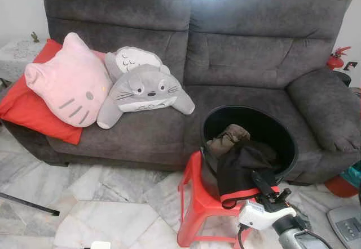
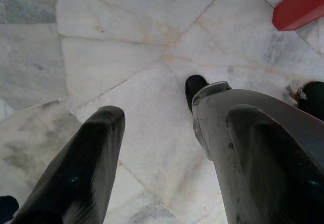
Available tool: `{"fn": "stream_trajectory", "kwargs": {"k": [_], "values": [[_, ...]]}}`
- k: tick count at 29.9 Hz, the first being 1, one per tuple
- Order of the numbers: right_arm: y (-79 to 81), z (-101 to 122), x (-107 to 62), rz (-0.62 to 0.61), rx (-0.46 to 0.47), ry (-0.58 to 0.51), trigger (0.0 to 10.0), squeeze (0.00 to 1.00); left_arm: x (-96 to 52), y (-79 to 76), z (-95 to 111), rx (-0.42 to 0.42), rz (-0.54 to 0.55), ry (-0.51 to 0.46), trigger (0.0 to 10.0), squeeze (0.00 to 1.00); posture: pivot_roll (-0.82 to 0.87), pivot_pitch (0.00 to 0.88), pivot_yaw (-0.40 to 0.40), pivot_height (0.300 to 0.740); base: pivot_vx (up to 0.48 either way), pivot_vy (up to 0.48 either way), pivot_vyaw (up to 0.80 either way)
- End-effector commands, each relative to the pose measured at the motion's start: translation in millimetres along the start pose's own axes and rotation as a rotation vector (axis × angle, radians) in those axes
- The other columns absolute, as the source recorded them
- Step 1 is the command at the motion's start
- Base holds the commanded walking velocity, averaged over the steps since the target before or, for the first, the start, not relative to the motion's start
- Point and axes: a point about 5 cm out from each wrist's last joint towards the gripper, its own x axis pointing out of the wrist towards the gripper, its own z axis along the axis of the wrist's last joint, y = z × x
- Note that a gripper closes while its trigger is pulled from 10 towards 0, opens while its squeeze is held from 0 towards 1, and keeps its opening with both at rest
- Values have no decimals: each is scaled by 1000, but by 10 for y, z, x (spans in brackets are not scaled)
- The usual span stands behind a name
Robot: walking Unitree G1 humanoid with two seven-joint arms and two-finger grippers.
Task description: Hang hanger
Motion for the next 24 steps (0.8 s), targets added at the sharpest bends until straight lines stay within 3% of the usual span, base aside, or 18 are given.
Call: {"fn": "stream_trajectory", "kwargs": {"k": [1, 2, 3, 4, 24], "values": [[-28, 21, 39, -9, 15, -12, 8941, 0, -20, -26, -105, 10, -10, 42, 10000, 0, -127, 0, -53, 740, 0, 0, 0], [-29, 22, 41, -8, 16, -12, 8941, 0, -20, -26, -107, 10, -10, 42, 10000, 0, -126, 0, -54, 740, 0, 0, 0], [-28, 20, 41, -6, 17, -10, 1529, 0, -20, -26, -108, 10, -9, 42, 10000, 0, -126, 0, -54, 740, 0, 0, 0], [-27, 19, 41, -5, 17, -9, 0, 0, -21, -26, -109, 10, -9, 42, 10000, 0, -126, 0, -54, 740, 0, 0, 0], [-37, 19, 77, -12, 51, -2, 0, 0, -25, -32, -123, 13, -9, 44, 10000, 0, -118, 0, -53, 740, 0, 0, 0]]}}
